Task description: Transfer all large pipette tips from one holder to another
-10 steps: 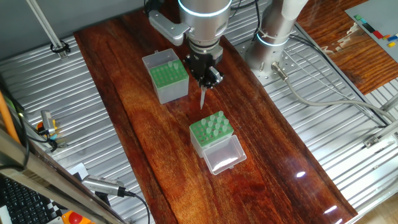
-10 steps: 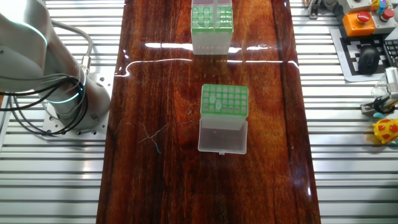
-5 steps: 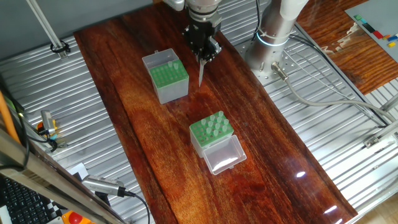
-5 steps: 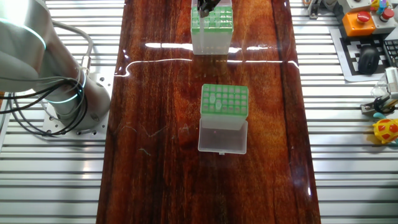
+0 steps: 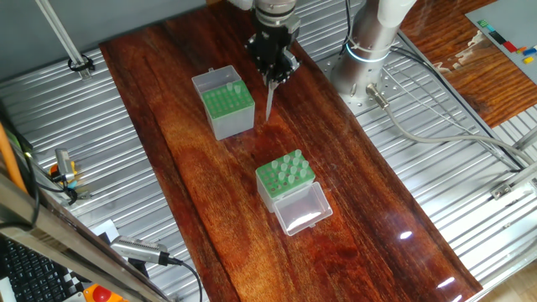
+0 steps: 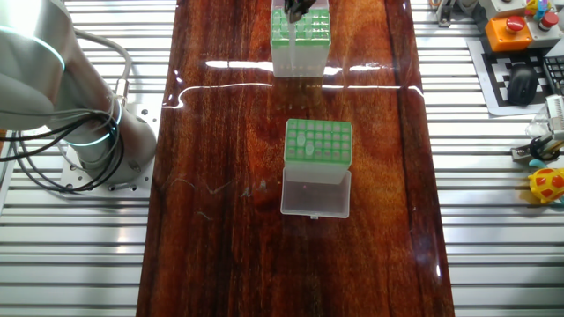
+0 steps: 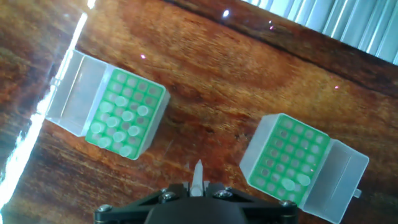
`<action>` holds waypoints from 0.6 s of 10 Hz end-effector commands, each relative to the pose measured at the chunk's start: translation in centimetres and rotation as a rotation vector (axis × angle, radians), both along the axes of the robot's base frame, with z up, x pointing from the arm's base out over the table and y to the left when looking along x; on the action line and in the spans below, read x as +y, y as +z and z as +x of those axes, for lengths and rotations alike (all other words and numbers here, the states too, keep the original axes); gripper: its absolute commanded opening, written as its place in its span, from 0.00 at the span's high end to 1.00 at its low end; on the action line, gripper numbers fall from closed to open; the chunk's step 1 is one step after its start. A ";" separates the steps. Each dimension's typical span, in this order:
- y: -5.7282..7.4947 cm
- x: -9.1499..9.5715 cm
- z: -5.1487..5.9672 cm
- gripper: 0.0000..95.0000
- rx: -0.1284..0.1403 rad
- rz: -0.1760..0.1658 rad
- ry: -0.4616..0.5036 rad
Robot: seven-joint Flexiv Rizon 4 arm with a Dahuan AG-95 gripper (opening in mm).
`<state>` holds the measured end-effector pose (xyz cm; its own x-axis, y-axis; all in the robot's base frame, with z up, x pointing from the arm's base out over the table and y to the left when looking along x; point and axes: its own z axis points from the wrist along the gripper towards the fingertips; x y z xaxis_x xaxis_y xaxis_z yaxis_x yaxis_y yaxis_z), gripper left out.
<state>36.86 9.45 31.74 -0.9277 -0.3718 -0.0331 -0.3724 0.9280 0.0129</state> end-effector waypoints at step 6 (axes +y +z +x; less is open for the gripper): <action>-0.6 -6.2 1.2 1.00 0.028 -0.033 0.044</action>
